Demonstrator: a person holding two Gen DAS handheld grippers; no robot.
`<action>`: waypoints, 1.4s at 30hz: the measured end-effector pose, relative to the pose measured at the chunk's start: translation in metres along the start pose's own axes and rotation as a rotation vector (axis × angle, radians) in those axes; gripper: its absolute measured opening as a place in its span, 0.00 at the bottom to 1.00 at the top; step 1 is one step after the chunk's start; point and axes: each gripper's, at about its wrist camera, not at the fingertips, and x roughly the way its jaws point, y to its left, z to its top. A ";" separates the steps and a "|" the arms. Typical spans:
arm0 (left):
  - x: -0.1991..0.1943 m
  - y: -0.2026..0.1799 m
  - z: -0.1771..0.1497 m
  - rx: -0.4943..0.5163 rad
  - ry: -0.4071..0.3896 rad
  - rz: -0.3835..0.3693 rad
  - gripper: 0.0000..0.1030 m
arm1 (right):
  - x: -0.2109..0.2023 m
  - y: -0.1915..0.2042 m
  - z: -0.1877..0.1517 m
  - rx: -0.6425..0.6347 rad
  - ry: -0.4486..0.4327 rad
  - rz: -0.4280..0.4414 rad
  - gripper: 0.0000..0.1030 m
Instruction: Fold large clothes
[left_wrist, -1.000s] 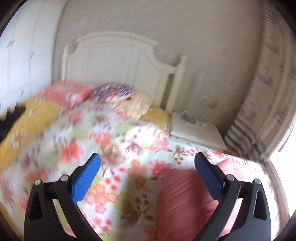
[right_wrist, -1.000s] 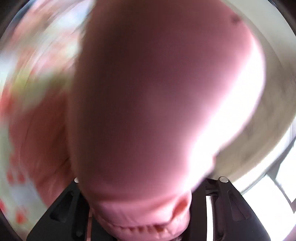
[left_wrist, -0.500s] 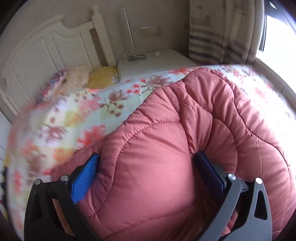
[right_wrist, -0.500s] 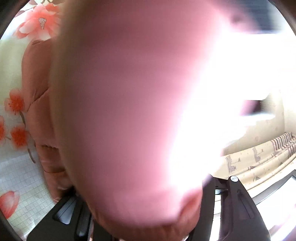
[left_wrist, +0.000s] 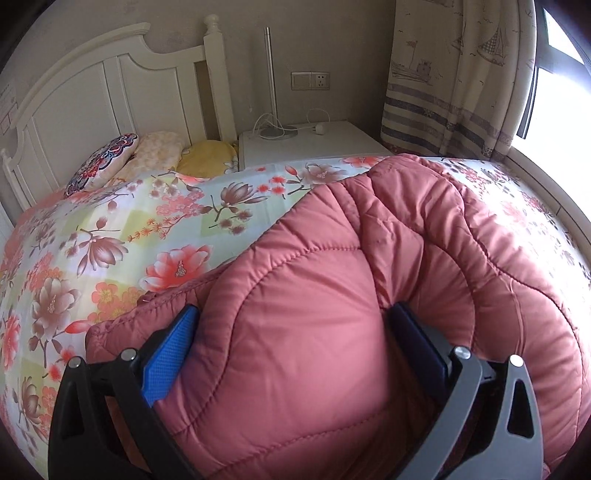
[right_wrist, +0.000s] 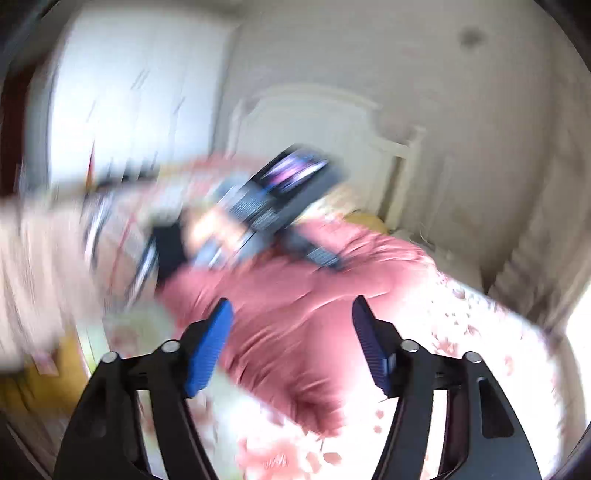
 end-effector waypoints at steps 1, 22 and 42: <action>0.000 0.000 0.000 0.000 0.000 0.000 0.98 | 0.003 0.001 0.012 0.037 -0.012 -0.017 0.51; -0.016 -0.001 0.012 -0.077 0.078 0.361 0.98 | 0.162 0.080 -0.028 -0.305 0.220 -0.272 0.53; -0.002 0.032 -0.011 -0.238 0.013 0.176 0.98 | 0.218 -0.095 0.092 0.084 0.129 -0.085 0.90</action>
